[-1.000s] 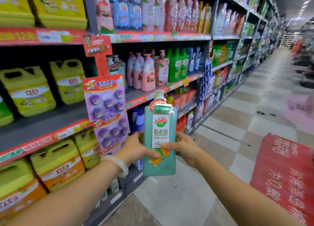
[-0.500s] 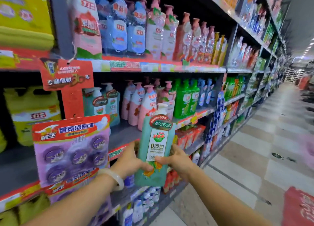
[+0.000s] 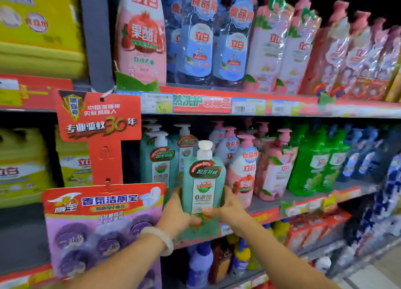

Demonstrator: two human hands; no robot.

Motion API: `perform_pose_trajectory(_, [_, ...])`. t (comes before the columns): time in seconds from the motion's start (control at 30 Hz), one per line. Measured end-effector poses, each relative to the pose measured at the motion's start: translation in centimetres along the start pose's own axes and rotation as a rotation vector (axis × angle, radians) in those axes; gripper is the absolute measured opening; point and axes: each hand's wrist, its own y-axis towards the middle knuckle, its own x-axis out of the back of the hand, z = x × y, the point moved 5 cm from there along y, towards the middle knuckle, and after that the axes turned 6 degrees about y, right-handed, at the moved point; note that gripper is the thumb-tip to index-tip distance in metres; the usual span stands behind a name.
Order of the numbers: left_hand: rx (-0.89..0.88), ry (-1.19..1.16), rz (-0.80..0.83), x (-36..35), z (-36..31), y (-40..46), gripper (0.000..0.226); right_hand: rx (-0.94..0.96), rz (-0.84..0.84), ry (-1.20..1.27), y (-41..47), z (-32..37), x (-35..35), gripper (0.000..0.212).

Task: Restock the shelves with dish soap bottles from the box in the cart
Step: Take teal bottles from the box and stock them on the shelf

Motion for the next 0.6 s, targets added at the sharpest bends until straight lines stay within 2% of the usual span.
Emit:
perform_pose_trajectory(0.23, [0.089, 0.023, -0.12, -1.1, 1.8, 4.9, 0.082, -0.021, 0.156, -0.026, 7.3, -1.6, 1.0, 0.091])
perform_pose_trajectory(0.37, [0.111, 0.08, -0.214, -1.7, 1.5, 6.4, 0.075, -0.02, 0.203, -0.01, 9.9, -2.3, 1.5, 0.07])
perform_pose_trajectory(0.47, [0.13, 0.156, -0.247, -2.0, 1.3, 7.1, 0.07, -0.015, 0.224, 0.009, 11.4, -3.2, 1.4, 0.064])
perform_pose_trajectory(0.6, [0.179, 0.307, -0.394, -2.0, 1.7, 7.1, 0.054, 0.022, 0.216, 0.034, 12.7, -3.6, 0.9, 0.081])
